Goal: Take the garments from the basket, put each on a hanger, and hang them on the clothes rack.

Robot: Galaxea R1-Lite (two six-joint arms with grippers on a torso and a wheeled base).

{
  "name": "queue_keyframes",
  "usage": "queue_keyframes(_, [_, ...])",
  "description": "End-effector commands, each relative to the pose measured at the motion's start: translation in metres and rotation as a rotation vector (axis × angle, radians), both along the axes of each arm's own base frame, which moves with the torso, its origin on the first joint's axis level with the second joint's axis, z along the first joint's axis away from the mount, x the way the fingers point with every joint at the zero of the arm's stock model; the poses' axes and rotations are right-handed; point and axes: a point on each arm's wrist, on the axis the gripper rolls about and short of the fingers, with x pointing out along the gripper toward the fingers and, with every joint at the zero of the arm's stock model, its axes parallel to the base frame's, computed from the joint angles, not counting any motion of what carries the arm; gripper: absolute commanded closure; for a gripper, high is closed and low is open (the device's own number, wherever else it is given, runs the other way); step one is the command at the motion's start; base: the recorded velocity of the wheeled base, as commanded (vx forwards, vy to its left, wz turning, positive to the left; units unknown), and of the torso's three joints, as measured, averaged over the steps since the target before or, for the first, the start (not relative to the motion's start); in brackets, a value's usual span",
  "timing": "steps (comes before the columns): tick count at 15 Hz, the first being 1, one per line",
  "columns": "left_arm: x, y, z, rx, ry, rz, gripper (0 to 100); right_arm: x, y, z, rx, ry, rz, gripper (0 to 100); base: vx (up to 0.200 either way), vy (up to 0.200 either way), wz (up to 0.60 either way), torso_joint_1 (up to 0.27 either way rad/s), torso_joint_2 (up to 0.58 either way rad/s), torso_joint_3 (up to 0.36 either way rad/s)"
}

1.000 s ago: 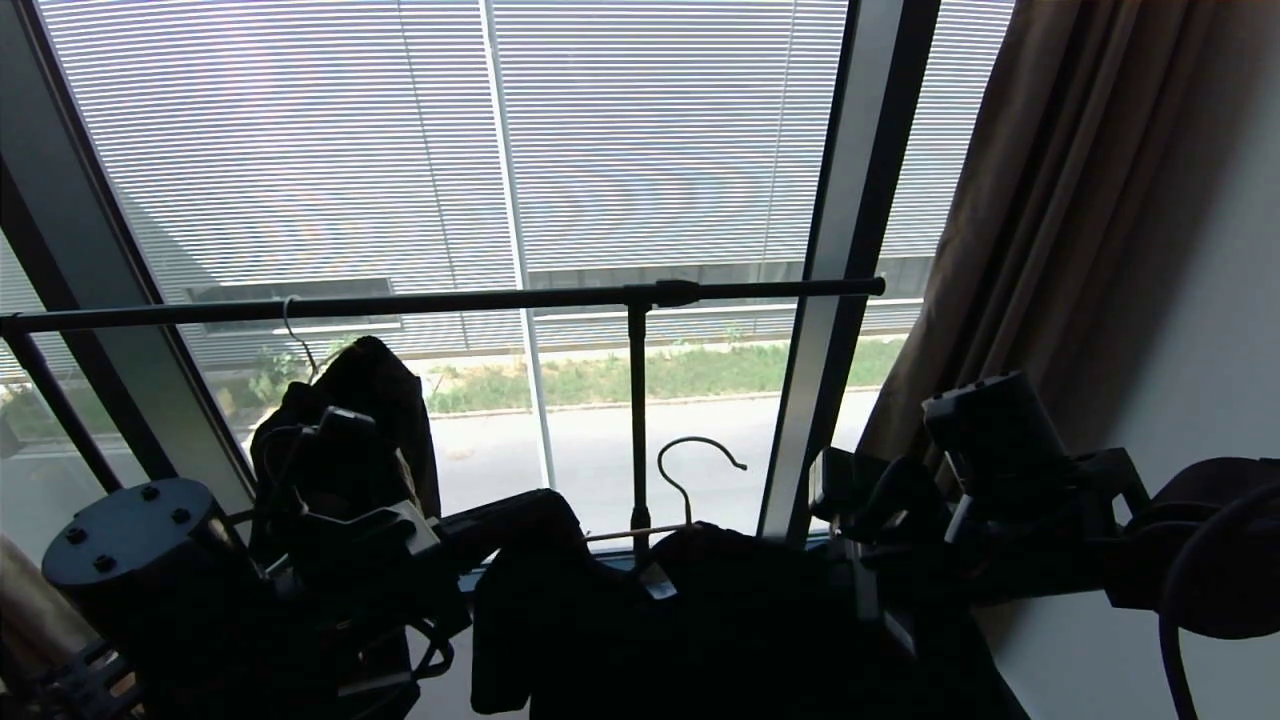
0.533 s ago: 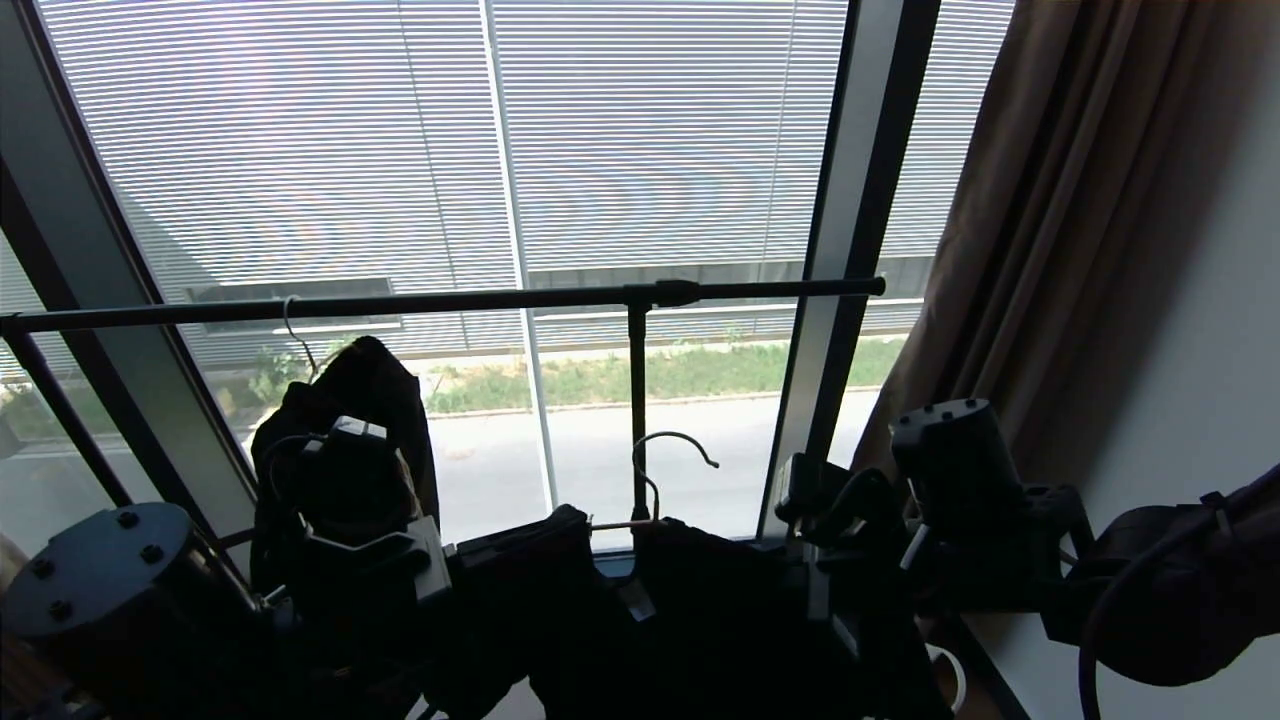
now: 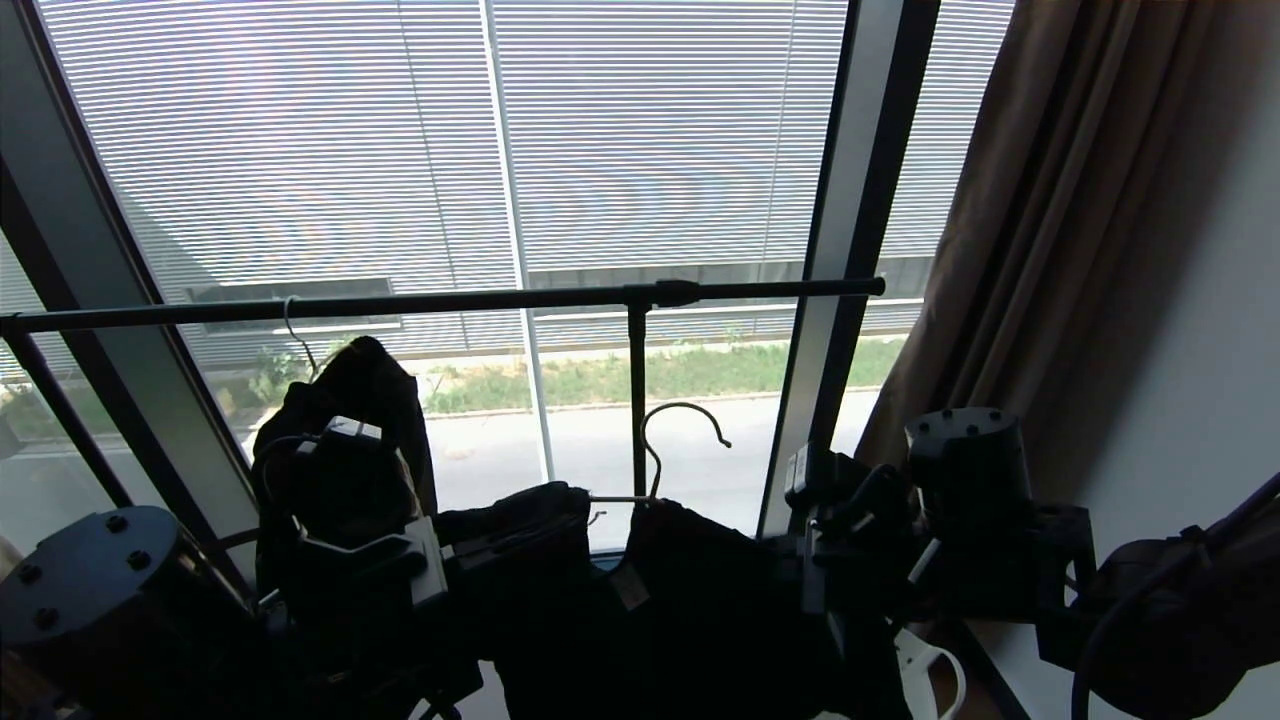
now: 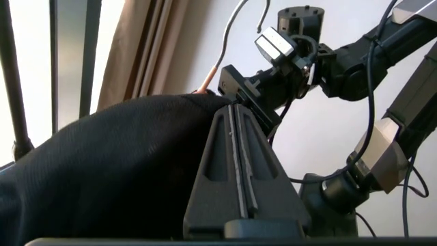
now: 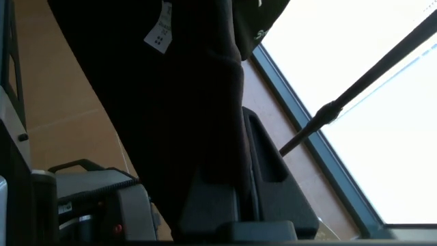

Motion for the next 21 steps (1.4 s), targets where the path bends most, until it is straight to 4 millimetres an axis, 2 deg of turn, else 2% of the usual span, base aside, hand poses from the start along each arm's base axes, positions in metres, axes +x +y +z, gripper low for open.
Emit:
queue_keyframes(1, [-0.001, 0.0, -0.001, 0.004, 0.006, 0.0, 100, -0.002, -0.001, -0.001, -0.001, 0.005, 0.0, 100, 0.0, 0.0, 0.0, 0.0, 0.0, 0.0])
queue_keyframes(10, [-0.002, 0.001, -0.002, 0.008, 0.007, 0.0, 100, -0.002, -0.002, 0.0, 0.001, 0.002, -0.003, 100, 0.0, 0.0, 0.0, 0.0, 0.0, 0.0])
queue_keyframes(11, [-0.003, 0.001, -0.003, 0.017, 0.003, -0.001, 0, -0.002, -0.001, 0.001, 0.002, 0.001, -0.002, 100, 0.0, 0.0, 0.0, 0.0, 0.0, 0.0])
queue_keyframes(18, [-0.006, 0.005, 0.001, 0.021, -0.038, 0.008, 0, 0.0, -0.004, 0.001, 0.003, -0.002, -0.014, 100, 0.0, 0.0, 0.0, 0.0, 0.0, 0.0])
queue_keyframes(21, [-0.011, 0.022, 0.009, 0.109, -0.156, 0.07, 0, 0.008, -0.022, 0.011, 0.023, -0.031, -0.076, 100, 0.0, 0.0, 0.0, 0.0, 0.0, 0.0])
